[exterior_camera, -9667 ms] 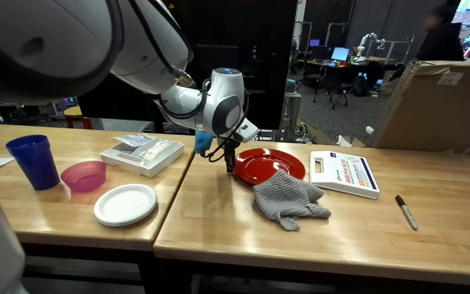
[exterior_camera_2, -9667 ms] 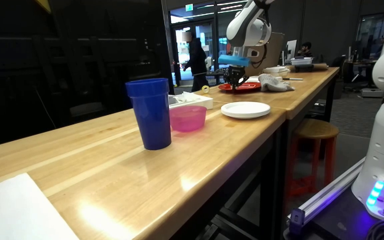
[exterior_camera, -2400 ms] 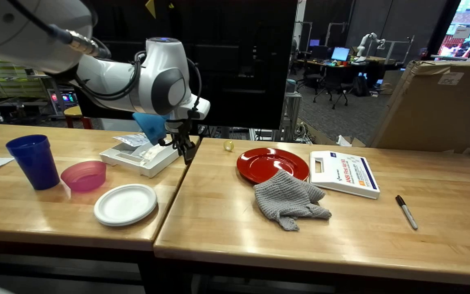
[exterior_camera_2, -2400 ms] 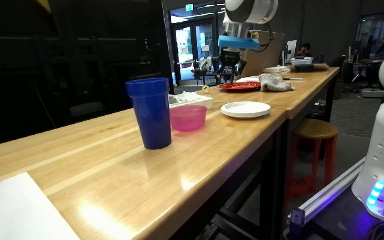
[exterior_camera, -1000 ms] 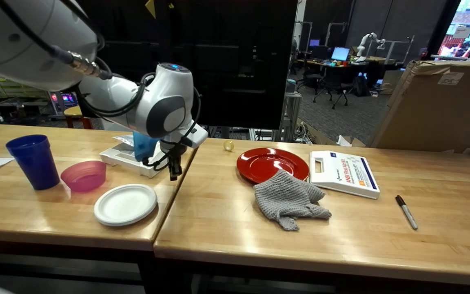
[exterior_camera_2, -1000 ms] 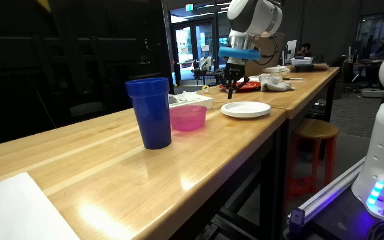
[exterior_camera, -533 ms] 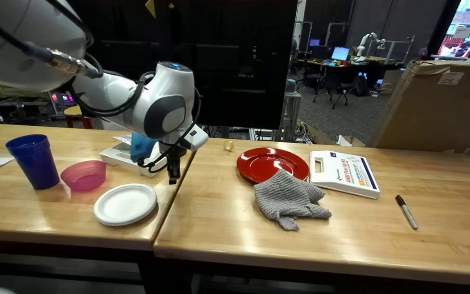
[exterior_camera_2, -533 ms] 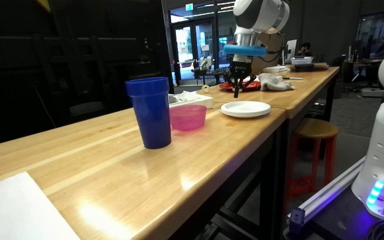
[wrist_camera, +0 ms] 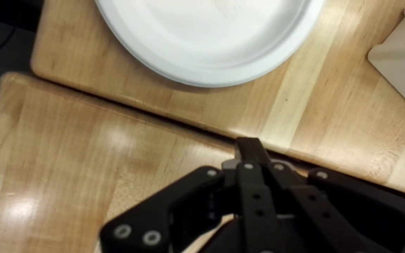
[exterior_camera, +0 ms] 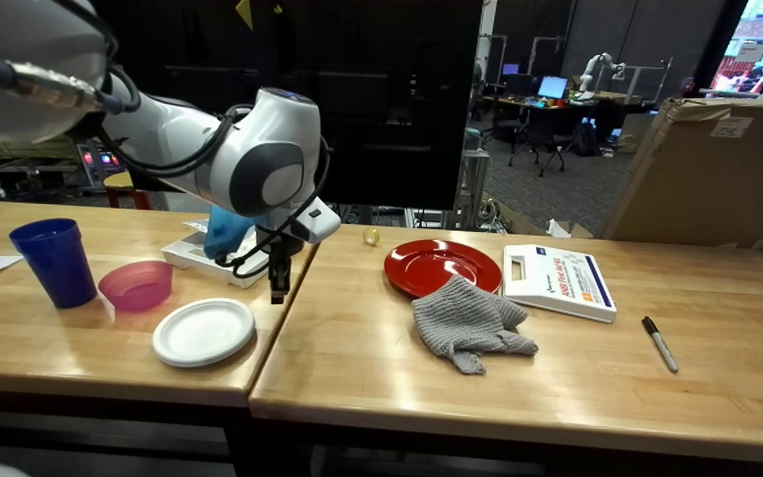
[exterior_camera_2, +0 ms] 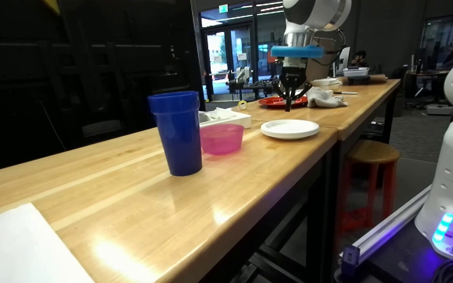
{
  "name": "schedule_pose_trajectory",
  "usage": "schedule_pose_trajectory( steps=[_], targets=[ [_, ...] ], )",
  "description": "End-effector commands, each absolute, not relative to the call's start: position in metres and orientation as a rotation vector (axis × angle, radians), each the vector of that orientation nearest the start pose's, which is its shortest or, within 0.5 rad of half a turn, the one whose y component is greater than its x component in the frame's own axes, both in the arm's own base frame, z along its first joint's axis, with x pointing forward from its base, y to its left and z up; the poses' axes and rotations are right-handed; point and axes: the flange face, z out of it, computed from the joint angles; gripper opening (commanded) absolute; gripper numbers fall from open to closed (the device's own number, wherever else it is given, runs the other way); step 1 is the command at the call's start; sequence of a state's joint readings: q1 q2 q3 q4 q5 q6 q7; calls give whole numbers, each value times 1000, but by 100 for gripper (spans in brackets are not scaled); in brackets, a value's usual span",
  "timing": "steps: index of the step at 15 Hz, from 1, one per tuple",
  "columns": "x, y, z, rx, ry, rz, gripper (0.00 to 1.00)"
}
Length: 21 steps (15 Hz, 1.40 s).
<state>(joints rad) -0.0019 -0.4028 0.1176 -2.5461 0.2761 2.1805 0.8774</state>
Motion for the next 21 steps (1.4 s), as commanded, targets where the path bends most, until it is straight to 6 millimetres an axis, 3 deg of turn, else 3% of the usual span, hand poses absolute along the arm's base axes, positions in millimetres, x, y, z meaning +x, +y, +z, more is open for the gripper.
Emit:
schedule_pose_trajectory(
  steps=[1, 11, 21],
  targets=[
    [395, 57, 410, -2631, 1360, 108, 0],
    [372, 54, 387, -2616, 1438, 185, 0],
    [359, 58, 381, -2606, 1460, 229, 0]
  ],
)
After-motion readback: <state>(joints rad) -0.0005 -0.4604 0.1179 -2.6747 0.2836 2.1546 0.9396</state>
